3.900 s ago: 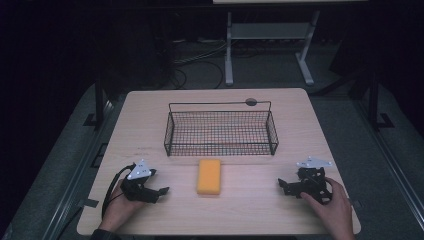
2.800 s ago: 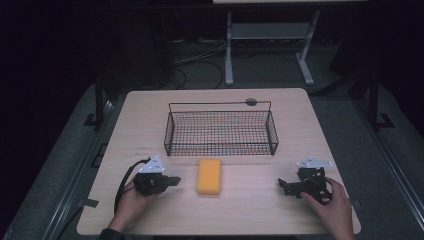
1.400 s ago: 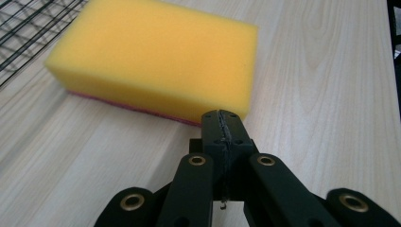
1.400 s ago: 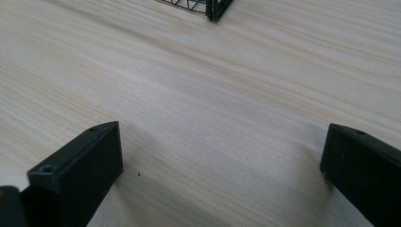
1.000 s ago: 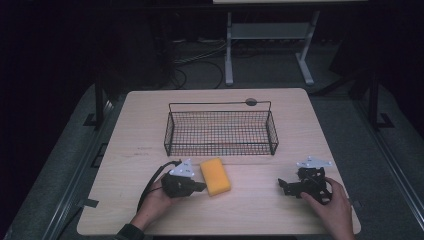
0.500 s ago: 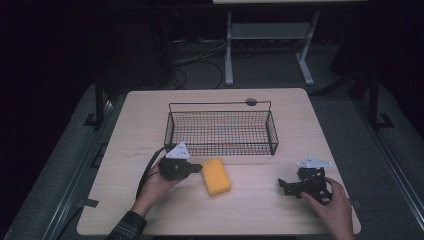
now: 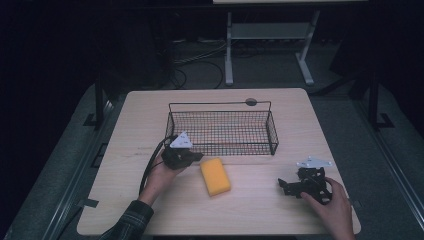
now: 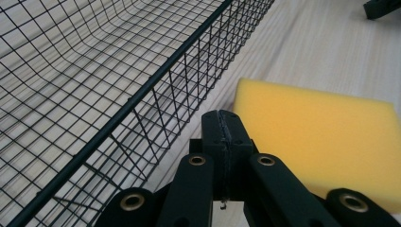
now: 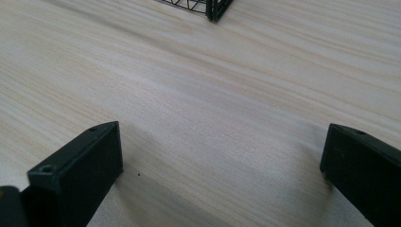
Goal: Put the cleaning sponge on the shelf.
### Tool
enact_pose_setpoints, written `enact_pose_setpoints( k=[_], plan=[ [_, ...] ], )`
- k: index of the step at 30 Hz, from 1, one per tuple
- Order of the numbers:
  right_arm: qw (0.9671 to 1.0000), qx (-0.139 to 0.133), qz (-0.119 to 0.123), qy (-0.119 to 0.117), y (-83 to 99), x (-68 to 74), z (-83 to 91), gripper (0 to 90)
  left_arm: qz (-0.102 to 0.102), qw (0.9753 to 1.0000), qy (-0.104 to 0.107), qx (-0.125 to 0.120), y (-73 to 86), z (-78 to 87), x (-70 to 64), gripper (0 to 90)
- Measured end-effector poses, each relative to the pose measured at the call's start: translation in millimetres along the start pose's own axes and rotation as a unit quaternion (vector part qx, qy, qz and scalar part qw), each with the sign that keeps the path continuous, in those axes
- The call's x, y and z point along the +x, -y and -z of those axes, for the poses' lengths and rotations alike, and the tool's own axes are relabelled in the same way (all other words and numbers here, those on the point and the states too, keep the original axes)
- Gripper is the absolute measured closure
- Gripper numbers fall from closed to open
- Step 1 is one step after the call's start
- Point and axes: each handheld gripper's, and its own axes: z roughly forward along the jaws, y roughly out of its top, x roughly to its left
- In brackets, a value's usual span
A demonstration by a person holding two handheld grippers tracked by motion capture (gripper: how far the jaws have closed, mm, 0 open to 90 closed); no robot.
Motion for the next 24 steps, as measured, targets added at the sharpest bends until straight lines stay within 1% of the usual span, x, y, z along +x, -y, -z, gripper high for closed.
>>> enact_pose_setpoints(
  k=[3,7,11,17,18,19,21,23,24],
  plan=[
    [1.0,0.0,0.0,0.0,0.0,0.0,0.0,0.0,-0.003,0.9999,0.0,0.01,0.7,-3.7,-0.2,89.7],
    [1.0,0.0,0.0,0.0,0.0,0.0,0.0,0.0,-0.004,0.9999,-0.001,0.012,1.0,-7.4,-1.0,89.7],
    [1.0,0.0,0.0,0.0,0.0,0.0,0.0,0.0,-0.009,0.9997,0.001,0.022,1.6,-10.5,-1.6,89.7],
    [1.0,0.0,0.0,0.0,0.0,0.0,0.0,0.0,-0.007,0.9996,0.007,0.025,2.9,-9.7,-3.8,89.7],
    [1.0,0.0,0.0,0.0,0.0,0.0,0.0,0.0,-0.01,0.9996,0.008,0.026,3.6,-9.1,-4.2,89.7],
    [1.0,0.0,0.0,0.0,0.0,0.0,0.0,0.0,-0.006,0.9996,0.01,0.024,4.8,-8.8,-5.3,89.7],
    [1.0,0.0,0.0,0.0,0.0,0.0,0.0,0.0,-0.007,0.9995,0.012,0.027,7.1,-6.5,-6.9,89.7],
    [1.0,0.0,0.0,0.0,0.0,0.0,0.0,0.0,-0.003,0.9996,0.016,0.025,9.6,-4.1,-8.8,89.7],
    [1.0,0.0,0.0,0.0,0.0,0.0,0.0,0.0,-0.005,0.9994,0.017,0.028,10.8,-2.6,-9.4,89.7]
  ],
)
